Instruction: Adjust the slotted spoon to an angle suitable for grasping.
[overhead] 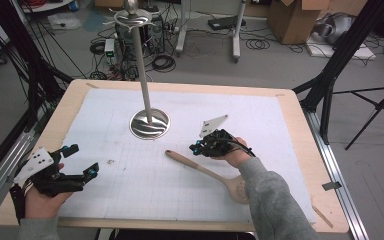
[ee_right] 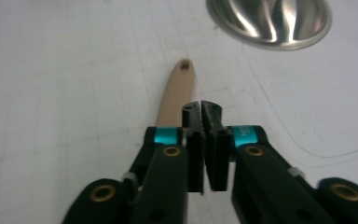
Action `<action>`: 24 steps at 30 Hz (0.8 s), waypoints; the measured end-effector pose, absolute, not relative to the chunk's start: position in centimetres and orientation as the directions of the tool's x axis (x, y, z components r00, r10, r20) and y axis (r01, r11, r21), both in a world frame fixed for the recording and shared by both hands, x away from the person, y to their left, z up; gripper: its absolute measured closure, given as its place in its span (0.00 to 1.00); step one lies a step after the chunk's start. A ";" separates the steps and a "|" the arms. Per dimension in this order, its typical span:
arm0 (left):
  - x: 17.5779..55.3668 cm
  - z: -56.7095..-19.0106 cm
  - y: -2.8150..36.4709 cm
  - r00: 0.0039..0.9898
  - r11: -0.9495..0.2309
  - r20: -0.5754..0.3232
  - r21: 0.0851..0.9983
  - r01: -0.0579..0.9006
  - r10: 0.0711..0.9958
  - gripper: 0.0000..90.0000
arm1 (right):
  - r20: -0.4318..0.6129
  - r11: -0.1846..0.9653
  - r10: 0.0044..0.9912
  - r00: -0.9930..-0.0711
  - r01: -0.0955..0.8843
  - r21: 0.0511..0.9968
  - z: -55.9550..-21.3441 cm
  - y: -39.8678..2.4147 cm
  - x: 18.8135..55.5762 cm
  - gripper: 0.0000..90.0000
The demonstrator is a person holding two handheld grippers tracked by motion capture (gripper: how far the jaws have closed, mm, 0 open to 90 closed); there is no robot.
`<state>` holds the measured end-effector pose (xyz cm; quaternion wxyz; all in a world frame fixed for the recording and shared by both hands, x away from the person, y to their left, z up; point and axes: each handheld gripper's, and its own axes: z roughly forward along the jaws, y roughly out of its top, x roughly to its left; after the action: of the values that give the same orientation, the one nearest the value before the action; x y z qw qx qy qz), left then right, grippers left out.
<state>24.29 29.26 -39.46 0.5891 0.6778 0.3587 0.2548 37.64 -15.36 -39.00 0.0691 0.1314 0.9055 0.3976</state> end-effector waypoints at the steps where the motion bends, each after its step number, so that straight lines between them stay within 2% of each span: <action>1: 24.4 -39.4 29.2 0.614 -0.047 -0.079 0.982 0.186 0.786 0.03 | 0.000 0.626 0.313 -0.950 0.207 0.752 -38.8 -15.6 37.5 0.92; 8: 25.0 -39.3 29.1 0.622 -0.041 -0.082 0.983 0.181 0.779 0.03 | 0.018 0.560 0.371 -0.928 0.239 0.793 -37.8 -17.1 35.8 0.74; 13: 25.6 -39.2 29.0 0.630 -0.039 -0.084 0.983 0.179 0.772 0.03 | 0.068 0.540 0.393 -0.917 0.290 0.790 -37.6 -17.9 34.8 0.52; 24: 27.6 -39.5 28.3 0.652 -0.029 -0.101 0.982 0.185 0.751 0.03 | 0.101 0.509 0.482 -0.870 0.372 0.776 -37.5 -20.3 32.7 0.15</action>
<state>27.55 28.35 -39.49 0.6053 0.6781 0.3451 0.2340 32.70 -20.32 -37.46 0.0640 0.2465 0.8663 0.4298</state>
